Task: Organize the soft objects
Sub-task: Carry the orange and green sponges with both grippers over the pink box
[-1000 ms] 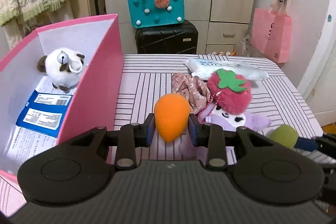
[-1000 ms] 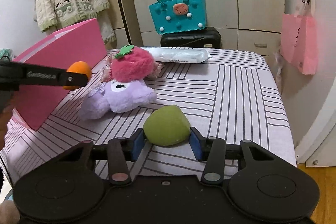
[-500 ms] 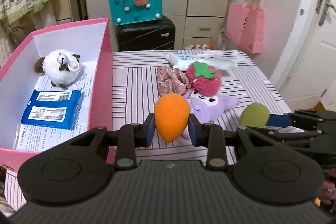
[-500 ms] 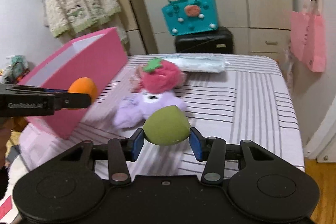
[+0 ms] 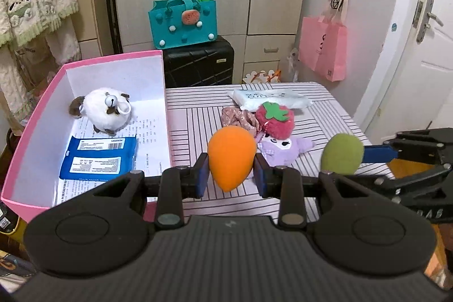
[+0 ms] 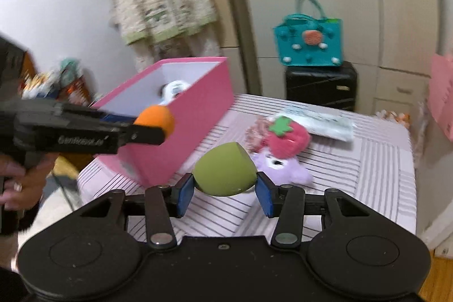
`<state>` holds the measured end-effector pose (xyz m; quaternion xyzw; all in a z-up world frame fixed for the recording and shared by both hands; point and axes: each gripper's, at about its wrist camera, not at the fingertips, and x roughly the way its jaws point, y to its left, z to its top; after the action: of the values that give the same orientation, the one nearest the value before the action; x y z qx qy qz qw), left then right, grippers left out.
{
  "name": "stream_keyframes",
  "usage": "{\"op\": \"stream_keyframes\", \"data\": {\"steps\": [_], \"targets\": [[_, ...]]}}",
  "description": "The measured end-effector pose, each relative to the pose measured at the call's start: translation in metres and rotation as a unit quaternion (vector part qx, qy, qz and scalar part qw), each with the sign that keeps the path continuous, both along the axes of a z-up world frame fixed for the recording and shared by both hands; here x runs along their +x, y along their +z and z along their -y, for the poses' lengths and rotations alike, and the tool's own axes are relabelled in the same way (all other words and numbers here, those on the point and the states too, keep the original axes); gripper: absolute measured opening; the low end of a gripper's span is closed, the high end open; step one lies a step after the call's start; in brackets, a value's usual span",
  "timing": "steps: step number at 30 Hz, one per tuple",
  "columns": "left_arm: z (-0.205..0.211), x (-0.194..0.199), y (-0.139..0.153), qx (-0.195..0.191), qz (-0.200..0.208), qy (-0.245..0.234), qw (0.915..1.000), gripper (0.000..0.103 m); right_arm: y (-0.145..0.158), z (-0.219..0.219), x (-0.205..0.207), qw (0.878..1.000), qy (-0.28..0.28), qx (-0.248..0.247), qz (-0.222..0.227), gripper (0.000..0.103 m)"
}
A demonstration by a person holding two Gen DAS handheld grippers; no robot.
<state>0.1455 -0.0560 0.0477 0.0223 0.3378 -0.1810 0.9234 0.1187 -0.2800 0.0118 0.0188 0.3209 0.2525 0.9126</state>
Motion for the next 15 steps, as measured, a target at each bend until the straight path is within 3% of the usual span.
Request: {"op": "stream_keyframes", "data": {"steps": [6,12,15], "targets": [[-0.012,-0.009,0.021,0.003,0.011,-0.006,0.9999,0.032,0.024,-0.015,0.003,0.999,0.034,-0.015,0.003,0.053],[-0.028,-0.019,0.035,-0.031,-0.022,-0.039,0.9985,0.032,0.049,-0.027,0.004,0.998,0.057,-0.025,0.019,0.053],[-0.034,-0.026,0.040,-0.022,-0.009,-0.035,0.9991,0.032,0.060,-0.036,0.005,0.997,0.065,-0.040,0.030,0.053]]}}
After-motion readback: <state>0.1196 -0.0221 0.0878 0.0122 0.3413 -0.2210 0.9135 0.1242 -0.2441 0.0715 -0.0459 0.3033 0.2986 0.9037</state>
